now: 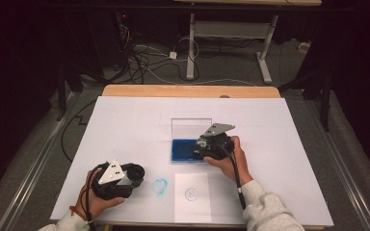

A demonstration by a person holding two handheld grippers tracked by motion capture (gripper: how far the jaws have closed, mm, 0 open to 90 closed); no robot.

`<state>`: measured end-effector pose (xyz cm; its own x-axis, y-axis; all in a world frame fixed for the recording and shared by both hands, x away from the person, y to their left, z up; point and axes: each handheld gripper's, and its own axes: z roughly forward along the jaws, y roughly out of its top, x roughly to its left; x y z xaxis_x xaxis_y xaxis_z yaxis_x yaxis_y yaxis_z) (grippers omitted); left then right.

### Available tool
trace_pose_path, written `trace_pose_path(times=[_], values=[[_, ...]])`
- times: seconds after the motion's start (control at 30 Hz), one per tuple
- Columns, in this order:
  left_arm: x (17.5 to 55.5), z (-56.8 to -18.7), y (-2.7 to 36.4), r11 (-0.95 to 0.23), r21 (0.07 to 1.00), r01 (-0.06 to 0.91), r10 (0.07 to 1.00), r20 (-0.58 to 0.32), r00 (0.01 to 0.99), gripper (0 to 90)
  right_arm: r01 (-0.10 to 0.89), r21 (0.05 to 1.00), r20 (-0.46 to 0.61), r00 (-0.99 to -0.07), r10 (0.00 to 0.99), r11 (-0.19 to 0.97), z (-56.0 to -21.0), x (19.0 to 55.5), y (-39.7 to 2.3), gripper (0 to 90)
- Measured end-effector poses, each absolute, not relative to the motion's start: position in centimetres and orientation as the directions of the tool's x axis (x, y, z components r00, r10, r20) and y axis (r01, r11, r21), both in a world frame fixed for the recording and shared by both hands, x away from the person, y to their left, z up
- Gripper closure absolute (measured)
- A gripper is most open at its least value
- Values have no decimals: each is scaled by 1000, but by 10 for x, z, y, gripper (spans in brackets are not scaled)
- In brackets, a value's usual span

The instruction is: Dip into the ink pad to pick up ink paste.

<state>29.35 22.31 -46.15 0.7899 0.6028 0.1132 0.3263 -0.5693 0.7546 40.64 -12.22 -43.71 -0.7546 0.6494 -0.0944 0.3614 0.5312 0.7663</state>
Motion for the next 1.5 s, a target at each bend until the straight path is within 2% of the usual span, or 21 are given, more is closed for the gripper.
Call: trace_pose_path(times=[0.27, 0.6, 0.73, 0.9, 1.3, 1.5], values=[[294, -461, 223, -566, 758, 325, 603, 112, 790, 368, 349, 768, -97, -766, 636, 537, -429, 406, -122, 576], [294, -460, 223, -569, 760, 314, 595, 117, 795, 368, 229, 816, -157, -795, 586, 530, -357, 393, -104, 575], [293, -459, 224, -566, 763, 312, 595, 117, 795, 368, 204, 818, -176, -801, 573, 537, -345, 392, -94, 575], [292, -459, 225, -566, 763, 312, 596, 117, 794, 368, 221, 800, -166, -812, 560, 557, -355, 397, -84, 575], [292, -461, 225, -571, 757, 317, 595, 115, 795, 368, 308, 719, -120, -828, 548, 623, -412, 416, -68, 575], [292, -462, 225, -572, 755, 320, 594, 114, 796, 368, 337, 703, -100, -825, 556, 627, -423, 419, -70, 575]])
